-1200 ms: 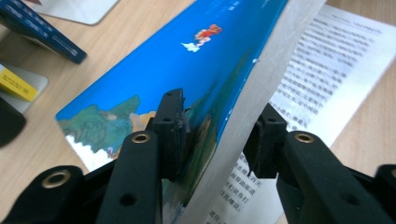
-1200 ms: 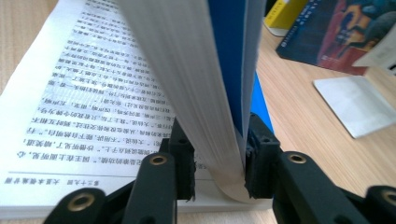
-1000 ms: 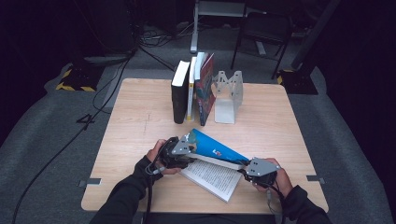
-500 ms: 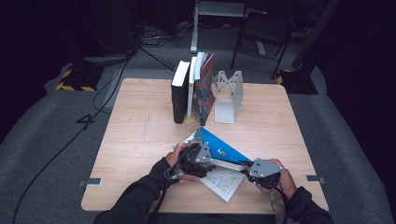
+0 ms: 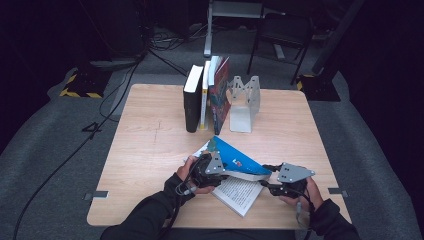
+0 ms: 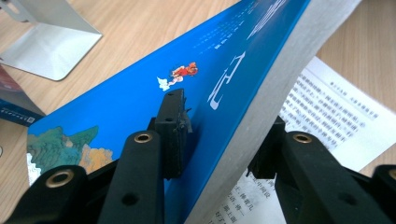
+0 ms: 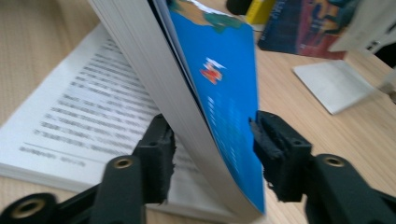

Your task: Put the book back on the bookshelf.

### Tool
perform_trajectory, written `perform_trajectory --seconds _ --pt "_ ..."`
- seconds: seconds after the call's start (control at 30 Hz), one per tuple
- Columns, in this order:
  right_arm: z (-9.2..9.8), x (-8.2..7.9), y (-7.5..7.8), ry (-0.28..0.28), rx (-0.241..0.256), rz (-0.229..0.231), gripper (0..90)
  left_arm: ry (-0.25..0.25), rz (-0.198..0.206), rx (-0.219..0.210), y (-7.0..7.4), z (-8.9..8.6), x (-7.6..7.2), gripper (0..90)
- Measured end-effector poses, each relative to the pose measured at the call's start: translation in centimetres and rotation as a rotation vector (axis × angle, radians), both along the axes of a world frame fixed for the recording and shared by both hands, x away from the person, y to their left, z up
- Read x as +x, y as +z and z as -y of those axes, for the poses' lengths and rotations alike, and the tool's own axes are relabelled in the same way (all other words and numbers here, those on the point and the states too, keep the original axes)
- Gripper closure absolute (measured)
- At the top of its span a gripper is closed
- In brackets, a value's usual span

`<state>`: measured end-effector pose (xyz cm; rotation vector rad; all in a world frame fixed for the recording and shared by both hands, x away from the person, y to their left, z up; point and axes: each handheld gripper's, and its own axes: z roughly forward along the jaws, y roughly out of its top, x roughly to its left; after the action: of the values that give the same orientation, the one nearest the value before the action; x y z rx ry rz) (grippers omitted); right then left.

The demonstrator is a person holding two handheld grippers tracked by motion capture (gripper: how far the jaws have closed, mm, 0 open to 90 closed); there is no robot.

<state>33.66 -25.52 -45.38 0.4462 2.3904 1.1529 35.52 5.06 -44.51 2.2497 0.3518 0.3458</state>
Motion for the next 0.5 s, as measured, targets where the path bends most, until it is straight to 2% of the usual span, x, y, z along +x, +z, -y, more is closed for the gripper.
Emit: perform_trajectory --seconds 0.2,0.27,0.37,0.4,0.5 --pt "2.9 0.6 0.3 -0.063 0.029 0.018 45.1 0.018 -0.030 -0.084 0.6 -1.2 0.4 65.6" --pt "3.6 1.0 0.1 -0.093 0.029 -0.001 45.0 0.016 -0.033 -0.098 0.7 -1.5 0.5 65.9" --pt "4.1 1.9 -1.1 -0.125 -0.016 -0.056 43.8 0.017 -0.037 -0.113 0.7 -1.8 0.6 66.5" --pt "4.1 1.9 -1.1 -0.125 -0.016 -0.056 43.8 0.019 -0.045 -0.122 0.7 -1.9 0.6 66.5" --pt "3.9 2.6 -2.5 -0.135 -0.038 -0.120 42.5 0.018 -0.051 -0.140 0.7 -2.2 0.7 66.5"
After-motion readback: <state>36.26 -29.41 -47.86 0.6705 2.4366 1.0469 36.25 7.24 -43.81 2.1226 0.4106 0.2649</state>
